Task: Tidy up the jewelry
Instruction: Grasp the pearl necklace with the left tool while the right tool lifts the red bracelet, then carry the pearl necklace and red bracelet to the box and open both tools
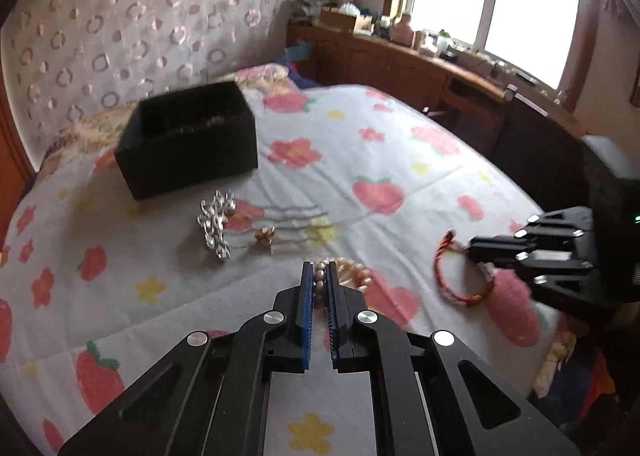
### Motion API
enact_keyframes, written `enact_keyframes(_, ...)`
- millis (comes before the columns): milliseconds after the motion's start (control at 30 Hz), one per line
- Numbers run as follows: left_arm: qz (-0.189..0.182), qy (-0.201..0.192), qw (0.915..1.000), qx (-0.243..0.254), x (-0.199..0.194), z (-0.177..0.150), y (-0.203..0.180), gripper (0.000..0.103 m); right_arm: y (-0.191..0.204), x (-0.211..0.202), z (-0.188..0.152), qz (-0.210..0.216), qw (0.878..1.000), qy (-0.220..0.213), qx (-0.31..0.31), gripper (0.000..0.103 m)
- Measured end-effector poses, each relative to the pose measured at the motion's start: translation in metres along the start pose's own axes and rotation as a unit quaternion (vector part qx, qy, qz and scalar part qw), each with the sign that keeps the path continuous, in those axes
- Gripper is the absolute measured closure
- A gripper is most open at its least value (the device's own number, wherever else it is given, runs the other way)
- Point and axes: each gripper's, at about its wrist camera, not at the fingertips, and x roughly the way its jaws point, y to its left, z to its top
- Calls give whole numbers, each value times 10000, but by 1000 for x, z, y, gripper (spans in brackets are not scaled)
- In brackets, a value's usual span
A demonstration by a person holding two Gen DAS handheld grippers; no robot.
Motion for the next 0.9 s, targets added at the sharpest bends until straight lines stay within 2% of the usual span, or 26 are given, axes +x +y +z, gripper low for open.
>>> enact_keyframes(200,-90,-508,9987,-59,-39,15,-4,98,-1,1,1,61,10000,25,62,98)
enact_keyframes(267,-114,-675,9976,-61,-53,21,-6,98,-1,2,1,114,9999,32,87,96)
enact_keyframes(333,-116,-809,9966,-54,-64,27,-7,98,-1,2,2,233,9996,44,141,87)
enact_keyframes(467,-28,-1056,9944,-84,-84,37,-7,98,6,2,2,96,9999,54,-41,87)
enact_keyframes(500,-11,-1112,9938,-81,-88,39,-7,98,7,2,2,61,9999,53,-78,88)
enact_keyframes(533,0,-1162,9932,-85,-92,41,-6,98,8,3,2,-9,9999,53,-124,96)
enact_keyframes(567,17,-1197,9928,-86,-95,43,-5,98,9,3,2,-31,9998,54,-169,100)
enact_keyframes(733,133,-1376,9904,-55,-107,55,-3,98,12,1,4,62,9998,-6,-186,101)
enact_keyframes(900,212,-1496,9885,-57,-116,71,3,98,15,-17,20,99,9991,-353,-223,101)
